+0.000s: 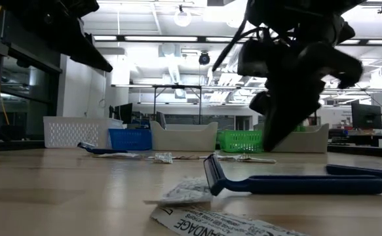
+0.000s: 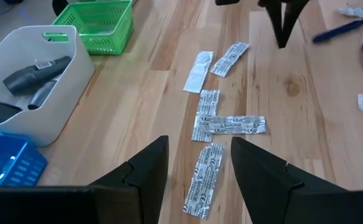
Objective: Pick & Place Travel size toiletries
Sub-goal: Put the razor into the blue bin
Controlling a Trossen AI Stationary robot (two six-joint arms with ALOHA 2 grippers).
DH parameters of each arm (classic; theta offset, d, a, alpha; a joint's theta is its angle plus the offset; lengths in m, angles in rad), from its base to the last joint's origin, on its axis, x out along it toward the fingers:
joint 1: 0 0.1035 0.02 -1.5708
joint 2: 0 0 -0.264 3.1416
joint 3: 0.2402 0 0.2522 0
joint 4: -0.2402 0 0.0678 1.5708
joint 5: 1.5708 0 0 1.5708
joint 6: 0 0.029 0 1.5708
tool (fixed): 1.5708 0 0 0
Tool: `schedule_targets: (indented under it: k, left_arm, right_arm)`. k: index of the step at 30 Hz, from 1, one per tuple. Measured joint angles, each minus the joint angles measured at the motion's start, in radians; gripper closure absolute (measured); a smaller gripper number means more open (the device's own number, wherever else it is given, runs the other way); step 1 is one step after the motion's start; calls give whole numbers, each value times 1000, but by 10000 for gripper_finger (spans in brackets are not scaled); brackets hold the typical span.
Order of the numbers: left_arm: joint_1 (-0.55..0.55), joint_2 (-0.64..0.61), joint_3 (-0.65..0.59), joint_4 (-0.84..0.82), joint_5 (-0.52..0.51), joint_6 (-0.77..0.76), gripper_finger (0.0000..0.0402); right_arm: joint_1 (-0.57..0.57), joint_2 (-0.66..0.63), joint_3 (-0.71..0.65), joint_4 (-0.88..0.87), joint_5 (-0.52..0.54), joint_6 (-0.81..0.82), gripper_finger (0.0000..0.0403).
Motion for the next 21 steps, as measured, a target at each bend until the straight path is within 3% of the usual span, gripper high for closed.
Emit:
schedule_targets:
  k: [5,13,18,21]
  left_arm:
    - [0,0,0,-17,2,-11,229]
    - [0,0,0,-16,1,-8,229]
    - [0,0,0,-18,3,-7,229]
    - [0,0,0,-18,3,-7,229]
  right_arm:
    - [15,-28,0,-62,-105,92,402]
    - [135,-128,0,-158,-116,203,393]
    - [212,-140,0,-151,-103,198,332]
    - [264,-130,0,-102,-42,86,277]
